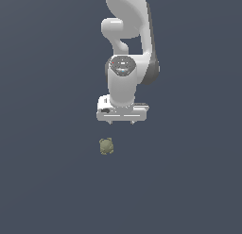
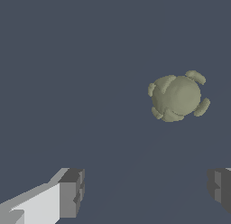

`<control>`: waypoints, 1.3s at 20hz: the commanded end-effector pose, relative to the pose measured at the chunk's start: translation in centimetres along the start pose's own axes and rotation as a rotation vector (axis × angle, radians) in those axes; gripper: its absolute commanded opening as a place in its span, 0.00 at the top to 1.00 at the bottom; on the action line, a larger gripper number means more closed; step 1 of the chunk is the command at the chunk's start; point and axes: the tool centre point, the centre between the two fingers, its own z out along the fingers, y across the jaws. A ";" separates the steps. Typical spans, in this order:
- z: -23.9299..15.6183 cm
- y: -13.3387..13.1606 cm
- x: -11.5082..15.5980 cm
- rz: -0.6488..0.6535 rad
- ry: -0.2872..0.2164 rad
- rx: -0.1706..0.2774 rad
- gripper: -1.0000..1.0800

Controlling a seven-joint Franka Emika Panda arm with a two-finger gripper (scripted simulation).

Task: Pick up the object and move it to a goal position.

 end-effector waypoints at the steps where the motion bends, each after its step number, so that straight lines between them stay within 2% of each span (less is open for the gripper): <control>1: 0.0 0.0 0.0 0.000 0.000 0.000 0.04; 11: -2.1 1.0 0.7 0.018 0.024 -0.021 0.04; 19: -1.2 1.7 1.5 -0.013 0.023 -0.018 0.04; 26: 1.1 3.6 3.4 -0.090 0.024 -0.012 0.04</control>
